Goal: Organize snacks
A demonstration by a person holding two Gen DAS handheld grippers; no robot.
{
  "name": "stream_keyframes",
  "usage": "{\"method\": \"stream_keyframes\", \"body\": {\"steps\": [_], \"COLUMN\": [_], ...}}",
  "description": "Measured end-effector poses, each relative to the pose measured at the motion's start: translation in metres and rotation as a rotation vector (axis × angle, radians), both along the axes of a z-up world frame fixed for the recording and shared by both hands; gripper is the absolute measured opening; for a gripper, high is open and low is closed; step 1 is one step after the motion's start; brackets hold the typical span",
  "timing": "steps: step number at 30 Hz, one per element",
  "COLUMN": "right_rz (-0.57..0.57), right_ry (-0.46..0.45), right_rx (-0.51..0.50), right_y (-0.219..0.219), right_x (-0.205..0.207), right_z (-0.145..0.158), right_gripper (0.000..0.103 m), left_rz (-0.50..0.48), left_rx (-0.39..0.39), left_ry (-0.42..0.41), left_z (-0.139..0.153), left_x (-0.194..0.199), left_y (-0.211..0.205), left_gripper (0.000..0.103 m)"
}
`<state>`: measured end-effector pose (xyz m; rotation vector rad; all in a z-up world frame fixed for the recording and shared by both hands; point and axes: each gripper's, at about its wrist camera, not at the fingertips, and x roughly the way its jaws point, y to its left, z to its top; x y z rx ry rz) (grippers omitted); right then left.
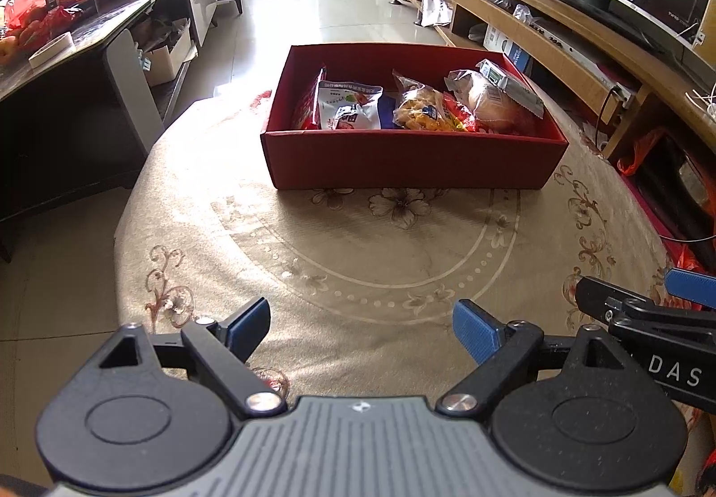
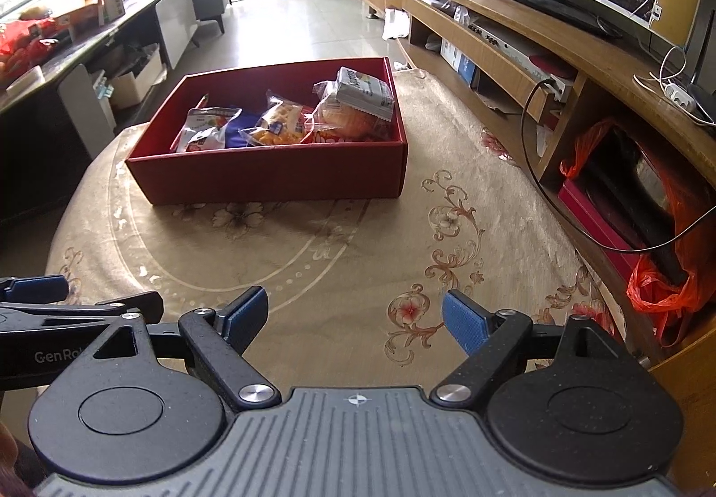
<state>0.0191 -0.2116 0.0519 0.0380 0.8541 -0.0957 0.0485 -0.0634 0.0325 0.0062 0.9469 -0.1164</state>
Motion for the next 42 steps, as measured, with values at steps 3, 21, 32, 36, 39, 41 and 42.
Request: {"method": "stream_keyframes", "body": {"steps": [3,21,32,36,39,41,42], "right_rz": [0.004,0.027,0.036,0.039,0.040,0.038,0.036], "right_ry": [0.000,0.005,0.021,0.022,0.018,0.015,0.015], "right_rx": [0.001,-0.002,-0.011,-0.011,-0.006,-0.004,-0.003], "right_y": [0.002,0.008,0.013,0.014,0.013,0.013,0.012], "right_x": [-0.002,-0.008,-0.011,-0.012,-0.013,-0.013,-0.012], "right_z": [0.000,0.000,-0.004,-0.004,-0.003,-0.003,-0.002], "right_gripper": [0.089,0.089,0.089,0.089,0.089,0.089,0.089], "left_rz": [0.000,0.017,0.018,0.021,0.023,0.024,0.025], "left_rx": [0.006,0.021,0.035,0.029,0.018,0.018,0.018], "left_ry": [-0.003,-0.001,0.007,0.010,0.015,0.018,0.020], "left_z": [0.000,0.001,-0.003,-0.003,-0.003,-0.004,-0.004], "left_x": [-0.002,-0.011,-0.016,-0.017,-0.018,-0.018,-0.018], "left_y": [0.001,0.006,0.008,0.009,0.010,0.011,0.011], "left_gripper": [0.086,0.085,0.085,0.084,0.085,0.085,0.085]}}
